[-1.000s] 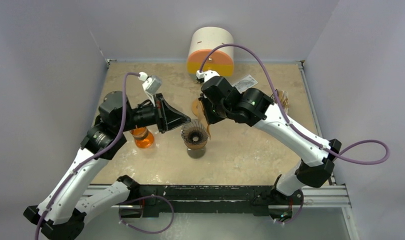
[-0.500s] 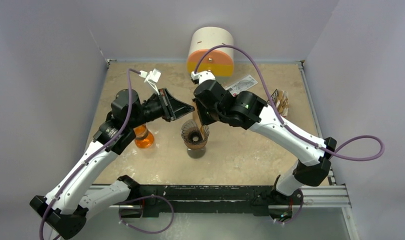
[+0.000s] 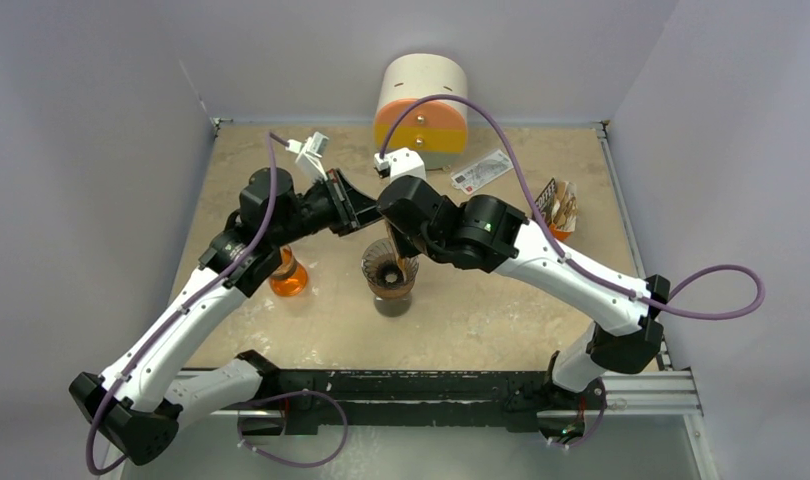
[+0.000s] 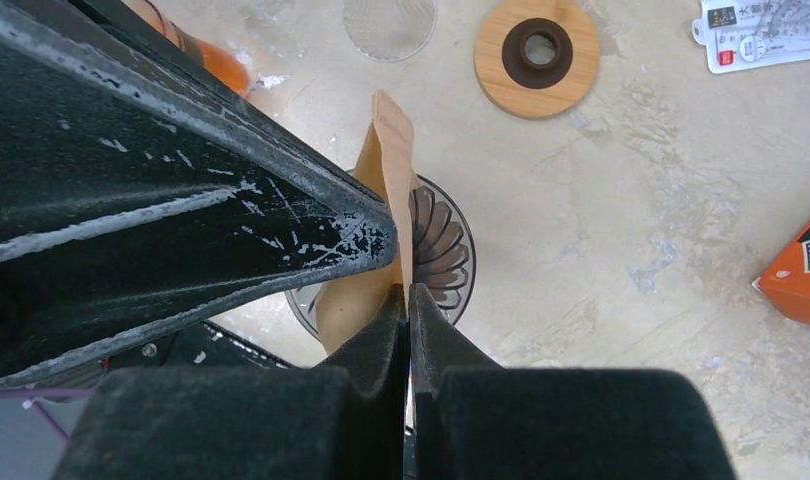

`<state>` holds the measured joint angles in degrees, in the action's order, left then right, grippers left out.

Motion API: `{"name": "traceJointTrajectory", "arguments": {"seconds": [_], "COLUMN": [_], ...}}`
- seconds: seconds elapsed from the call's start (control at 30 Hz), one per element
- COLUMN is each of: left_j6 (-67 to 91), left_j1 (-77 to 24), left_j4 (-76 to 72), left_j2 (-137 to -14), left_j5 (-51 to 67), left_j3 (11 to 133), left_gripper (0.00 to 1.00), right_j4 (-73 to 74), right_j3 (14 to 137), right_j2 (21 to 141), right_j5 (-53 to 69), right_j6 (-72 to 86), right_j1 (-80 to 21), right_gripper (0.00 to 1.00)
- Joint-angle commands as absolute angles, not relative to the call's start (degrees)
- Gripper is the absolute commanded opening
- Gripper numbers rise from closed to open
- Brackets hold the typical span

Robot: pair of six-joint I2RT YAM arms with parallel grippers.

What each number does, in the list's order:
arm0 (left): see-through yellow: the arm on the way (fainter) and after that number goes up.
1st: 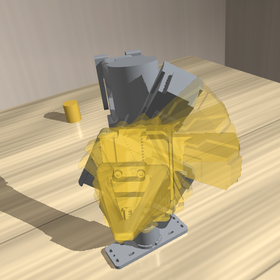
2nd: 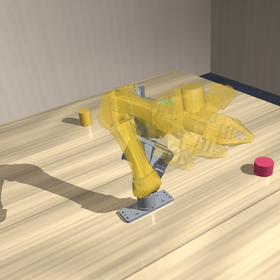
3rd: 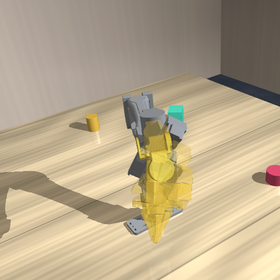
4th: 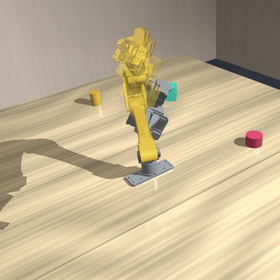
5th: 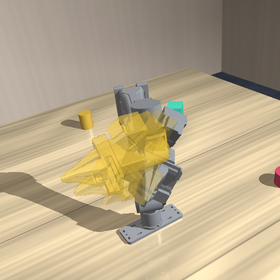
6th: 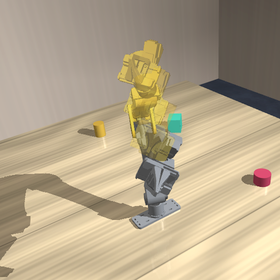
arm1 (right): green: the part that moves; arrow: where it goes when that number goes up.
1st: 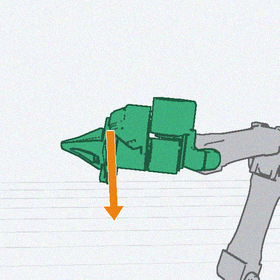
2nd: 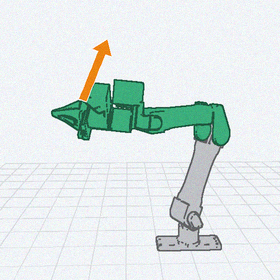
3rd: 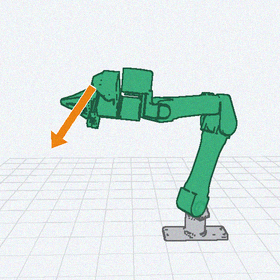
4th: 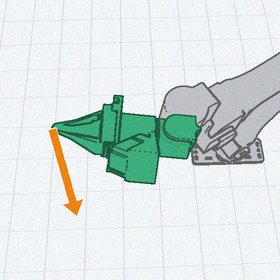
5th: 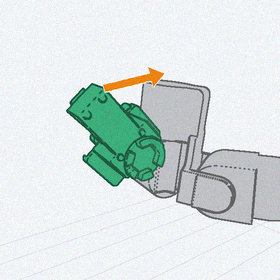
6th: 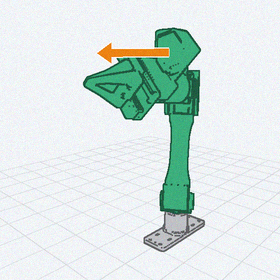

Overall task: Place the coffee filter in the dripper
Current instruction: Place the coffee filter in the coffee dripper.

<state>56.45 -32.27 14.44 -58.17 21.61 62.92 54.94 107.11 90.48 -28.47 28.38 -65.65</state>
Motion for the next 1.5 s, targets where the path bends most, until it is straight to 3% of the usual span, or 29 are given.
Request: {"name": "traceJointTrajectory", "arguments": {"seconds": [0.0, 0.4, 0.87, 1.47], "left_j6": [55.6, 46.5, 38.8, 35.5], "left_j1": [-32.2, -35.0, -44.7, -49.9], "left_j4": [17.1, 30.1, 45.5, 57.2], "left_j2": [-58.6, -64.6, -71.6, -74.6], "left_j5": [20.9, 21.1, 5.1, -1.9], "left_j3": [67.2, 75.6, 84.4, 89.1], "left_gripper": [0.00, 0.00, 0.00, 0.00], "right_j4": [54.1, 54.1, 54.6, 52.5], "right_j3": [108.2, 108.9, 108.8, 102.1], "right_j2": [89.6, 90.1, 91.5, 87.0], "right_j5": [-34.0, -37.7, -44.0, -41.8], "right_j6": [28.2, 28.7, 33.4, 38.7], "right_j1": [-66.5, -68.1, -71.4, -71.5], "right_gripper": [0.00, 0.00, 0.00, 0.00]}}
